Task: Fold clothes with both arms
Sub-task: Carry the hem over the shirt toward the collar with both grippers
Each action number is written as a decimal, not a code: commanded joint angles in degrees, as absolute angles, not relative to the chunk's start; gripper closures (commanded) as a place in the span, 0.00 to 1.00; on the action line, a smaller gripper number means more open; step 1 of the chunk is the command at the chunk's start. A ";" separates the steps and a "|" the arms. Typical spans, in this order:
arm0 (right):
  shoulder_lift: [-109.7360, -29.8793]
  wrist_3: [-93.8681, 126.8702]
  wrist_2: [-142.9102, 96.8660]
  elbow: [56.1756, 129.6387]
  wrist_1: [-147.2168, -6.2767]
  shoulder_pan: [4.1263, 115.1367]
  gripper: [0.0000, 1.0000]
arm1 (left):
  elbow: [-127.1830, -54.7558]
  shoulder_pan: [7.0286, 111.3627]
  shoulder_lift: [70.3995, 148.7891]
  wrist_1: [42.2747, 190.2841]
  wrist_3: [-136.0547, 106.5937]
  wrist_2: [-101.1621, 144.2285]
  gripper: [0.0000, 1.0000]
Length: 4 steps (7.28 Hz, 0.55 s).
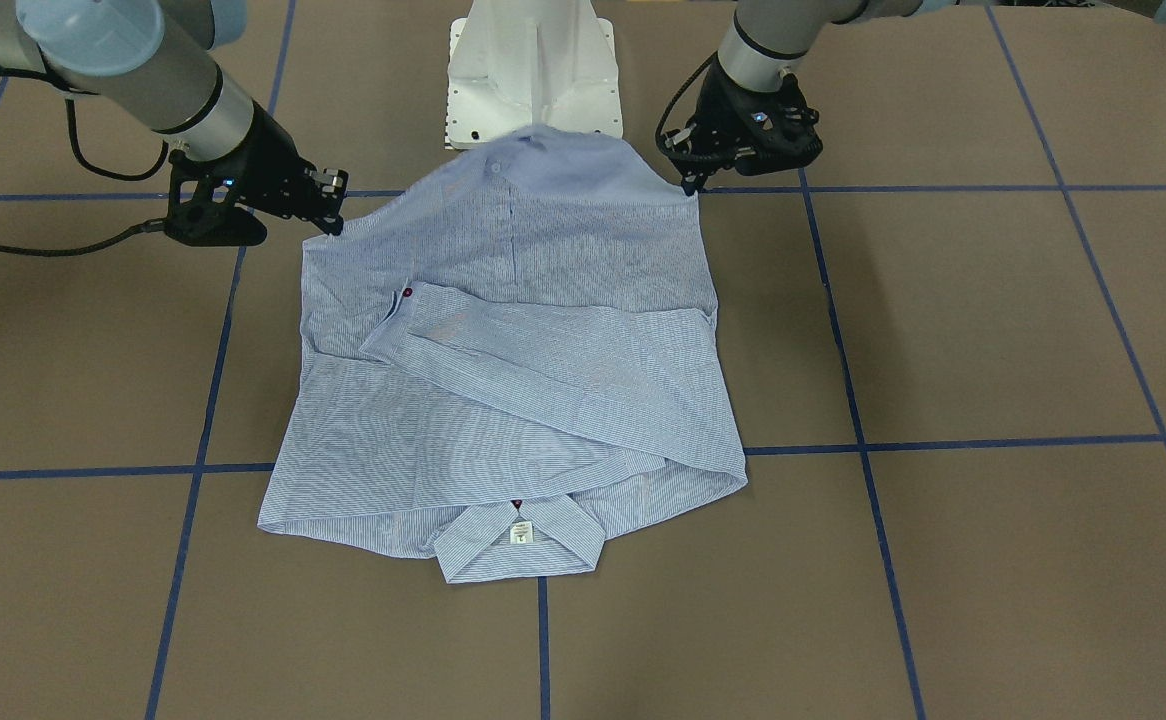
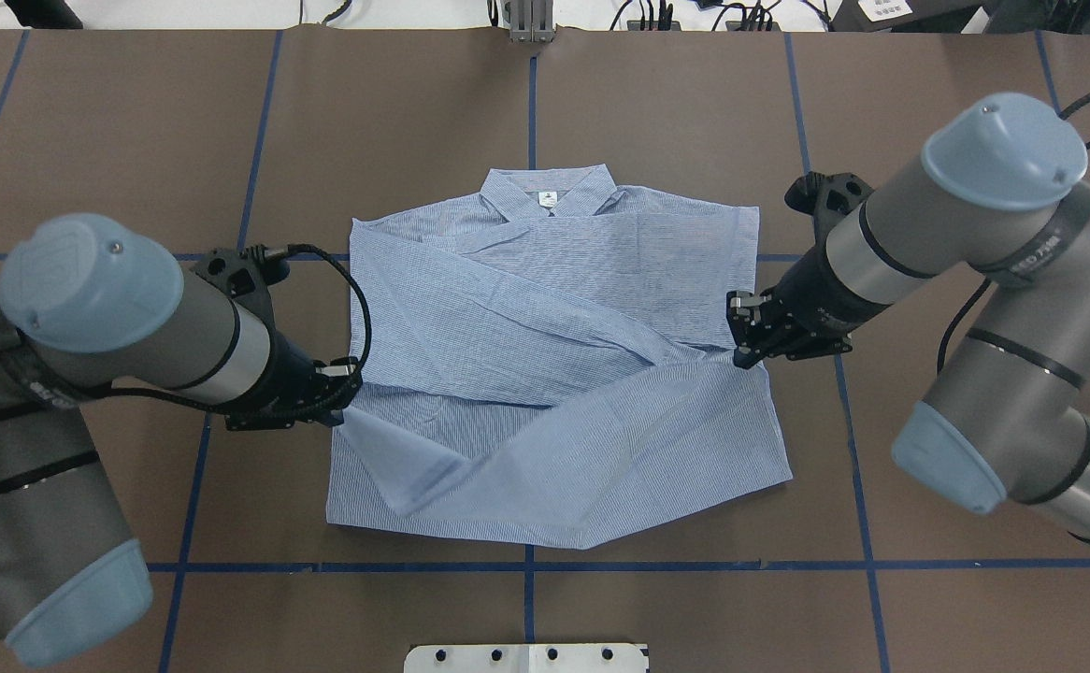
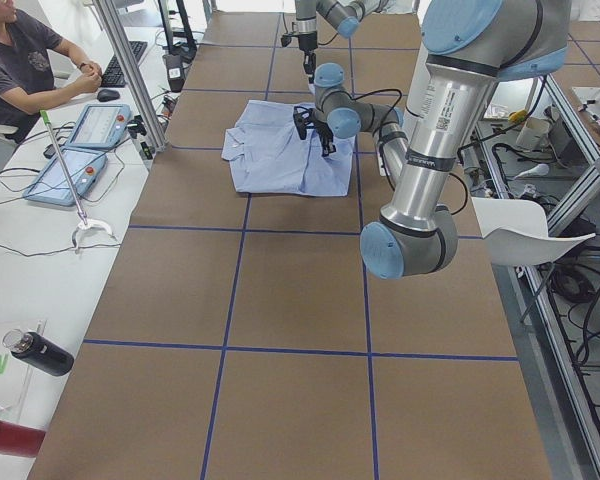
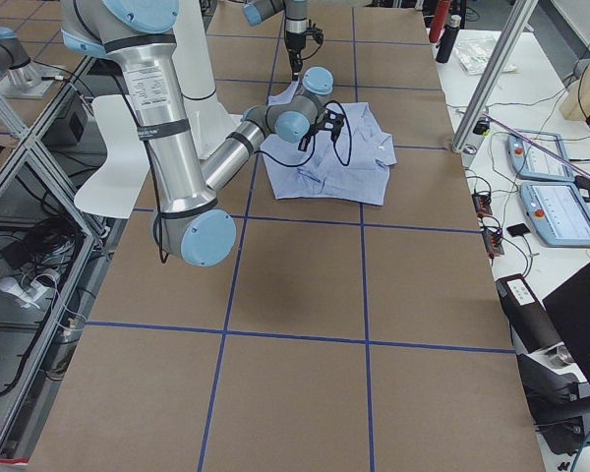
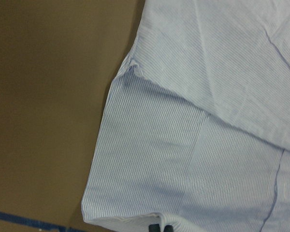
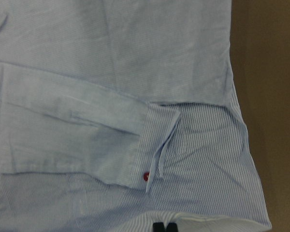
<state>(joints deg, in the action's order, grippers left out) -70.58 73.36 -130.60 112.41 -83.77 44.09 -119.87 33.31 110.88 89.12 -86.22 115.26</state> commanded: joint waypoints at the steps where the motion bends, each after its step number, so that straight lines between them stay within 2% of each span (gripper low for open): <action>1: -64.19 69.19 -130.61 104.10 -83.58 50.60 1.00 | -114.46 41.19 112.66 89.30 -79.13 116.98 1.00; 4: -59.59 66.10 -130.34 96.87 -83.23 53.79 1.00 | -101.98 46.04 120.75 90.26 -74.64 118.21 1.00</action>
